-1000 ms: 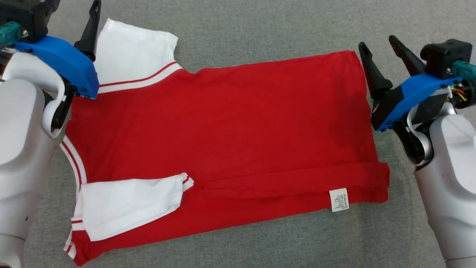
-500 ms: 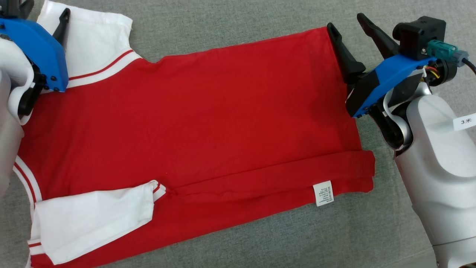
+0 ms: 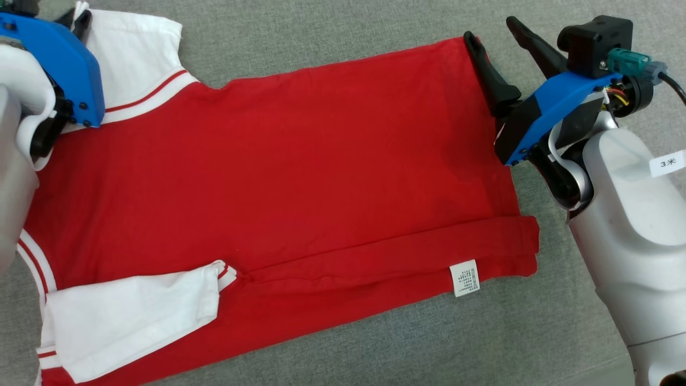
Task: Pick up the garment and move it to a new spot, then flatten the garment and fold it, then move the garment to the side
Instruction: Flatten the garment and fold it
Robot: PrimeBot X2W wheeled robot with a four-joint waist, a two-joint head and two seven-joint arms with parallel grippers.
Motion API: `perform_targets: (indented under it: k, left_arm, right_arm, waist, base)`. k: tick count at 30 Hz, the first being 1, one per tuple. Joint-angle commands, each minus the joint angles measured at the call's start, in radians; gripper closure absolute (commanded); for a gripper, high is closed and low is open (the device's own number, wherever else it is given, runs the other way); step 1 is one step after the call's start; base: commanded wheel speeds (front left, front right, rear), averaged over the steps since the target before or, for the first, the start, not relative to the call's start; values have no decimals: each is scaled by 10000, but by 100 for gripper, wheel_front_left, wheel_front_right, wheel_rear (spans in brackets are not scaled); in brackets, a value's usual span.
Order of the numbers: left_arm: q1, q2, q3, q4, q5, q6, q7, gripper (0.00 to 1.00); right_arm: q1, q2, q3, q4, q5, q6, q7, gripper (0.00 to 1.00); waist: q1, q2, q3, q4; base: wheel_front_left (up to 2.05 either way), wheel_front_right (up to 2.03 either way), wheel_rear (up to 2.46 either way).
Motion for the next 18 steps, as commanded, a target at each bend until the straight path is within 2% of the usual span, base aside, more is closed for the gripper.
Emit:
perform_targets:
  k: [1, 10, 18]
  left_arm:
    - [-10, 22, -152, 86, -84, 1, -145, 100]
    - [-478, -216, -779, -185, -433, 0, -860, 100]
    - [-840, -419, -1401, -283, -752, 0, -1284, 100]
  right_arm:
    - [-270, -105, 37, 57, 162, 1, 105, 0]
    - [-553, -450, 339, 518, 707, 1, 1184, 0]
    - [-908, -557, 275, 1531, 716, 1, 1865, 0]
  waist:
    - [0, 0, -54, 34]
    - [0, 0, -172, 377]
    - [0, 0, -166, 748]
  base:
    - [0, 0, 0]
    - [0, 0, 0]
    - [0, 0, 0]
